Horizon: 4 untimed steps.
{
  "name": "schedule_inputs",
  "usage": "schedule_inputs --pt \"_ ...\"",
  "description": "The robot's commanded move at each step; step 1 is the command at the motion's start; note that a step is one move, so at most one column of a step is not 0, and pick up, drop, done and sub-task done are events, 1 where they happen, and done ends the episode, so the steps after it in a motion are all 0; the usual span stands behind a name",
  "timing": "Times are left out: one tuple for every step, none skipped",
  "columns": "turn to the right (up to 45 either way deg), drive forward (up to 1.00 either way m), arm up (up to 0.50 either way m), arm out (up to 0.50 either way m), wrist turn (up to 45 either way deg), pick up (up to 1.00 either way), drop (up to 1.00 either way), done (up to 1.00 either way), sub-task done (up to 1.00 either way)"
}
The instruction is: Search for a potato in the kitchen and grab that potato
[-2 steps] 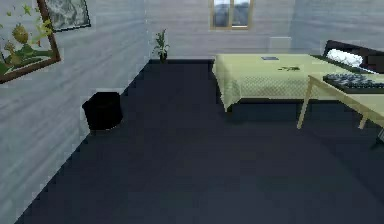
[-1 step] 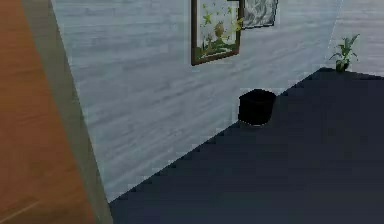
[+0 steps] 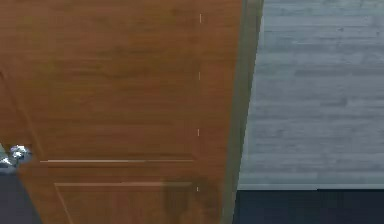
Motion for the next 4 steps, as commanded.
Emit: schedule_inputs --pt "-45.0 0.0 0.0 0.0 0.0 0.0 0.0 0.0 0.0" --pt "-36.0 0.0 0.0 0.0 0.0 0.0 0.0 0.0 0.0" --pt "0.0 0.4 0.0 0.0 0.0 0.0 0.0 0.0 0.0" --pt "15.0 0.0 0.0 0.0 0.0 0.0 0.0 0.0 0.0"
